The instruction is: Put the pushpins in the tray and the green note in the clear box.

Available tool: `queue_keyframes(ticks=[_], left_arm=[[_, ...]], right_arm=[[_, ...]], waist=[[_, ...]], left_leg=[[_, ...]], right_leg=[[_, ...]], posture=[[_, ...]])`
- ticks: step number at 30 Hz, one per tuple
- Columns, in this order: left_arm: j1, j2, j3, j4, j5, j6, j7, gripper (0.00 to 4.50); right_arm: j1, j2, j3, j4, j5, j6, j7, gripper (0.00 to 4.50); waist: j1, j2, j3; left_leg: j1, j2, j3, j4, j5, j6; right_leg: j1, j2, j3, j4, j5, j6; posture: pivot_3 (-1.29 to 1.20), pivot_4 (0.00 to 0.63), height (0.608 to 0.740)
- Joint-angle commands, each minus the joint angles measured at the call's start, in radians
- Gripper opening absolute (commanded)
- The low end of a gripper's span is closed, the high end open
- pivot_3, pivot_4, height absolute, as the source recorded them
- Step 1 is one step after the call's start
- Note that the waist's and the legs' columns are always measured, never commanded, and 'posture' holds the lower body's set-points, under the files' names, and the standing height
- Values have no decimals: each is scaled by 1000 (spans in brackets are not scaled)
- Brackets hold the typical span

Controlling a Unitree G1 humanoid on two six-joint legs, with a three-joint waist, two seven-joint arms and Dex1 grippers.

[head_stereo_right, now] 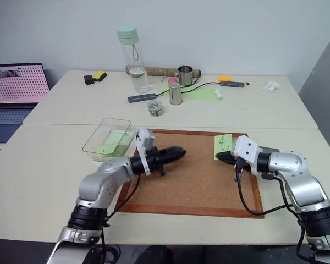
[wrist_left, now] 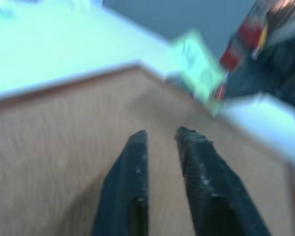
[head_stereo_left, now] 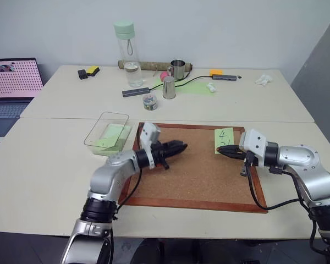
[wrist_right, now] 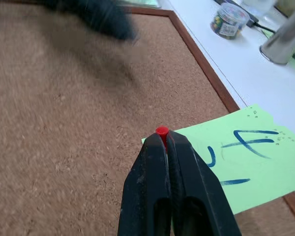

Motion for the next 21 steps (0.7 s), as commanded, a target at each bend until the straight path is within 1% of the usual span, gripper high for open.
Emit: queue_keyframes(ticks=[1,4,7,9,11,21], left_arm=[[-2,-20,38,-61,-115,120,27,1942],[1,-39,47,-82,-170,176,45,2527],[0,-61,48,-72,-190,194,65,3031],[-3,-81,42,-61,-197,192,72,3485],[-8,-98,41,-56,-214,200,77,3709],[-53,-165,2,-7,-186,149,82,3709]], right_arm=[[-29,-16,11,-30,-55,-132,7,0],[-46,-18,19,-29,-91,-203,3,0],[-68,-23,32,-37,-108,-243,14,0],[-82,-25,43,-42,-120,-273,23,0],[-91,-23,50,-51,-120,-283,29,0],[-112,-13,78,-76,-119,-306,46,0]], waist=[[0,0,0],[0,-1,1],[1,-1,1],[1,-1,1],[1,-1,1],[3,-2,1]], left_leg=[[0,0,0,0,0,0],[0,0,0,0,0,0],[0,0,0,0,1,-2],[0,0,0,0,2,-3],[0,0,0,0,2,-4],[0,0,0,0,2,-5]], right_leg=[[0,0,0,0,0,0],[0,0,0,0,0,0],[0,0,0,0,0,0],[0,0,0,-1,0,0],[0,0,0,-1,0,0],[0,0,0,-1,0,0]], posture=[[0,150,740],[0,150,740],[0,150,740],[0,150,740],[0,150,740],[0,150,740]])
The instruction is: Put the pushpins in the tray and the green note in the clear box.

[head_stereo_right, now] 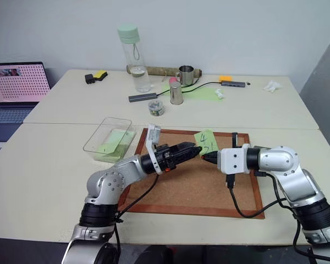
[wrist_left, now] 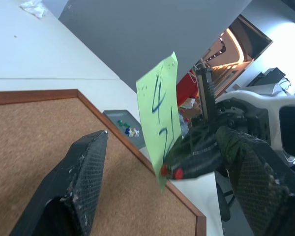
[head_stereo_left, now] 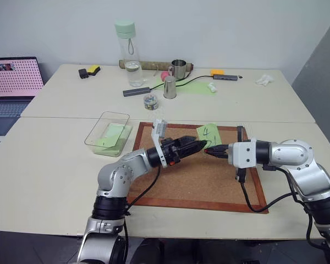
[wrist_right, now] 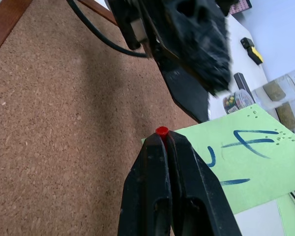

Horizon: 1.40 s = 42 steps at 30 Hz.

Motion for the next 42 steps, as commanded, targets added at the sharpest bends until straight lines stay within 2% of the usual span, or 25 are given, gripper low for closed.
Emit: queue_keyframes(ticks=[1,4,8,22,34,39,42], left_arm=[[-28,-18,-12,9,0,-35,-11,3709],[-32,-19,-17,20,2,-37,-21,3290],[-36,-17,-22,27,1,-42,-34,2463],[-12,-15,-56,27,30,-81,-32,58],[-7,-37,-45,120,125,-186,46,26],[7,-45,-50,109,136,-199,59,26],[27,-33,-59,48,139,-203,61,26]], right_arm=[[-26,-1,-2,-37,6,-18,6,0],[-30,2,-1,-38,7,-18,6,0],[-32,7,0,-35,11,-20,7,0],[-34,23,1,-35,28,-14,9,0],[-30,41,-53,-89,128,63,-14,0],[-5,9,-179,-136,261,301,-71,0],[53,-60,-274,-78,251,406,-107,0]], waist=[[0,0,0],[0,0,0],[0,0,0],[0,0,0],[1,0,0],[4,0,0],[11,0,0]], left_leg=[[0,0,0,0,0,0],[0,0,0,0,0,0],[0,0,0,0,0,0],[-1,0,0,0,0,0],[-2,0,-1,-1,0,0],[-3,0,-2,0,0,0],[-4,0,-3,0,0,1]], right_leg=[[0,0,0,0,0,0],[0,0,0,0,0,0],[0,0,0,-1,0,0],[0,0,0,-3,0,0],[0,0,-1,-5,1,0],[0,0,-1,-6,1,1],[0,-1,-2,-7,1,1]], posture=[[0,150,740],[0,150,740],[0,150,740],[0,150,740],[0,150,740],[0,150,740],[0,150,740]])
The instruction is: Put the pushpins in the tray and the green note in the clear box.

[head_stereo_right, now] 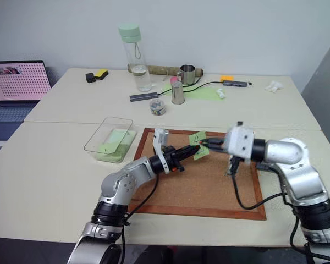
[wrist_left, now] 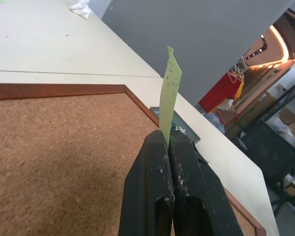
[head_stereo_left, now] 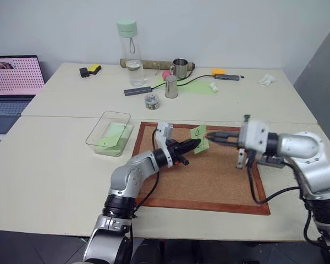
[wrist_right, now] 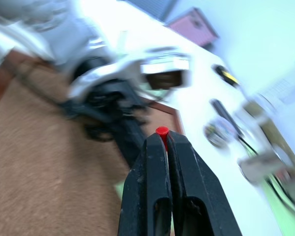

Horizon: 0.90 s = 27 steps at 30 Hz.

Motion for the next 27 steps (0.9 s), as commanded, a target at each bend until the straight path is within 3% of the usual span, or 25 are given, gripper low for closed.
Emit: queue_keyframes(ticks=[1,8,16,17,18,27], left_arm=[[24,15,-18,-120,11,-26,-1,26],[81,64,-70,-269,55,-44,11,26],[87,96,-94,-341,56,-43,5,26],[89,99,-97,-346,56,-43,7,0],[90,99,-98,-351,55,-43,10,0],[97,111,-93,-372,57,-53,24,0]], right_arm=[[76,-85,-153,53,13,146,-60,0],[184,-176,-211,239,-57,269,-127,0],[92,-156,-128,473,-152,304,-177,0],[82,-156,-120,494,-158,302,-174,422],[75,-155,-117,507,-160,302,-172,494],[52,-159,-130,498,-135,314,-148,2640]], waist=[[8,0,0],[15,1,0],[8,2,0],[9,2,0],[10,2,0],[13,2,0]], left_leg=[[-1,0,-1,0,0,1],[-3,0,0,0,-1,1],[-2,0,1,0,-1,2],[-2,0,1,0,-1,1],[-2,0,1,0,-1,1],[-2,0,1,0,-1,1]], right_leg=[[0,0,-1,0,0,0],[-1,0,-1,0,0,0],[-1,0,0,0,0,0],[-1,0,0,0,0,0],[-1,0,0,0,0,0],[-1,0,0,0,0,0]], posture=[[0,150,740],[0,150,740],[0,150,740],[0,150,740],[0,150,740],[0,150,740]])
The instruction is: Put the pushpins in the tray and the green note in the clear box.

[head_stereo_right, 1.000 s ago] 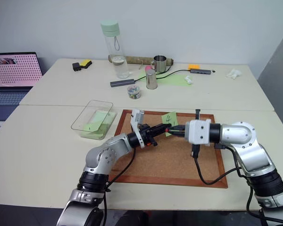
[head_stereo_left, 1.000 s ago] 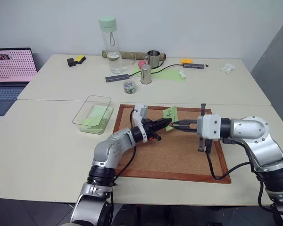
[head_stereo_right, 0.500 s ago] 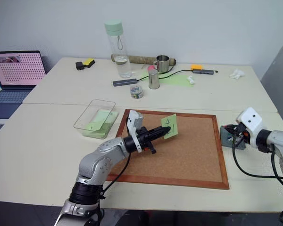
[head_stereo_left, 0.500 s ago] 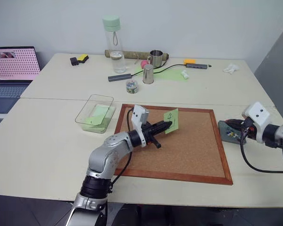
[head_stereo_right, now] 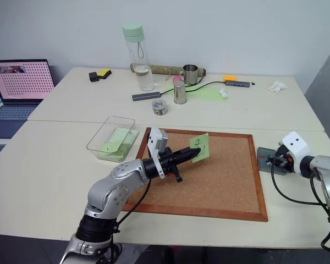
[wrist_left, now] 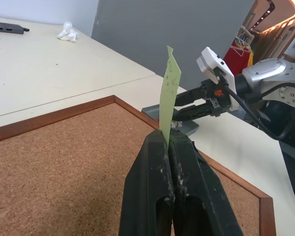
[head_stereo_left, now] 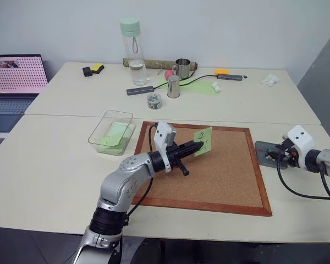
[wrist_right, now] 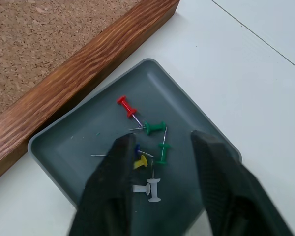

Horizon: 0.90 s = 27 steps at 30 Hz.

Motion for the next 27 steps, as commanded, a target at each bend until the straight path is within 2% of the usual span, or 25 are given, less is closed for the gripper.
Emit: queue_keyframes(ticks=[1,6,10,15,20,27], left_arm=[[1,11,10,-59,5,-25,11,0],[11,63,130,-142,-3,-22,93,0],[46,162,212,-228,-6,11,124,0],[62,279,336,-228,68,-9,211,0],[15,338,390,-128,168,-45,304,0],[-42,366,369,17,277,-75,370,0]], right_arm=[[-22,-17,-39,-49,24,2,15,2848],[-19,-63,-105,-185,111,-96,138,3839],[-25,-63,-146,-356,266,-73,262,3839],[-146,-64,-118,-520,443,79,318,3839],[-234,-26,-64,-544,476,128,309,3839],[-256,-4,-37,-544,479,137,313,3839]], waist=[[-1,0,0],[-3,2,1],[-8,2,1],[-5,2,2],[1,1,2],[4,1,2]], left_leg=[[0,0,0,0,0,0],[0,0,0,0,0,0],[0,1,-1,0,0,0],[0,0,-1,1,-1,2],[0,0,-2,0,-1,2],[-8,-1,-4,1,0,0]], right_leg=[[0,0,0,0,0,0],[0,0,0,0,0,0],[0,1,0,0,0,0],[0,0,-1,0,0,1],[0,0,-2,-1,0,0],[-6,-2,-4,-2,1,1]], posture=[[0,150,740],[0,150,740],[0,150,740],[0,150,740],[0,150,740],[0,150,740]])
